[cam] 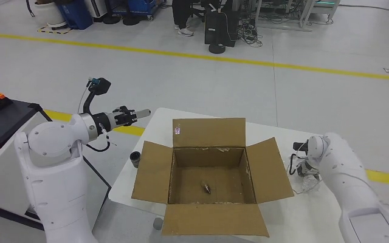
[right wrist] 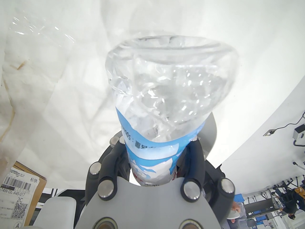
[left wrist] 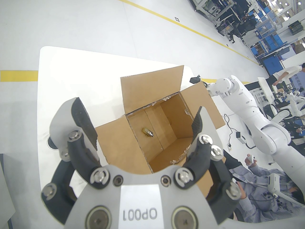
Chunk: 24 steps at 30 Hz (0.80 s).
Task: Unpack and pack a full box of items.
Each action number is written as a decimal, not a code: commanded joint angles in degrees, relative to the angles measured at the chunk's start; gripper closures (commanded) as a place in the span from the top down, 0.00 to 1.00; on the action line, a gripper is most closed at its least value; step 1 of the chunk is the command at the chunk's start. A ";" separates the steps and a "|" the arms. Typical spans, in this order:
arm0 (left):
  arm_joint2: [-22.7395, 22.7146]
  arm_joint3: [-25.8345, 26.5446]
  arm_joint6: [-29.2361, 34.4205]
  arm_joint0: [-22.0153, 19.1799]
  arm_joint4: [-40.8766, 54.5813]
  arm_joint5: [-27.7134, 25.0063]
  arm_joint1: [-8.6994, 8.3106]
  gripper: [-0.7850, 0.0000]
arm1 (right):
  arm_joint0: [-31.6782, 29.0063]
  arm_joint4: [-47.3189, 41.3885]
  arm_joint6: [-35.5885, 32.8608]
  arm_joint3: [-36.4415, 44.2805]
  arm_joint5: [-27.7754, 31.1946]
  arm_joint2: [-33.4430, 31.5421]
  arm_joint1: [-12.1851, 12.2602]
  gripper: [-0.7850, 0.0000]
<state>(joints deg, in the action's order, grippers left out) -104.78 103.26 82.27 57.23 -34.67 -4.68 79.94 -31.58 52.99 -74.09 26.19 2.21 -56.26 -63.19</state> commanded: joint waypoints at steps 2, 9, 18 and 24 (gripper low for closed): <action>0.00 0.00 0.00 0.00 0.00 0.00 0.00 1.00 | 0.03 -0.54 -0.22 0.17 1.35 -0.33 0.14 0.00; 0.00 0.00 0.00 0.00 0.00 0.00 0.00 1.00 | 0.55 -2.57 -1.63 0.90 6.71 -2.34 1.31 0.00; 0.00 0.00 0.00 0.00 0.00 0.00 0.00 1.00 | -0.41 -6.79 -6.70 11.13 15.10 -11.56 6.73 0.00; 0.00 0.00 0.00 0.00 0.00 0.00 0.00 1.00 | -9.39 -13.27 -10.93 29.70 17.05 -20.09 11.03 0.00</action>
<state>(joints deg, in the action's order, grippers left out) -104.78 103.26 82.27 57.23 -34.67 -4.68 79.94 -39.13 40.76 -84.71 52.07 19.78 -75.41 -52.73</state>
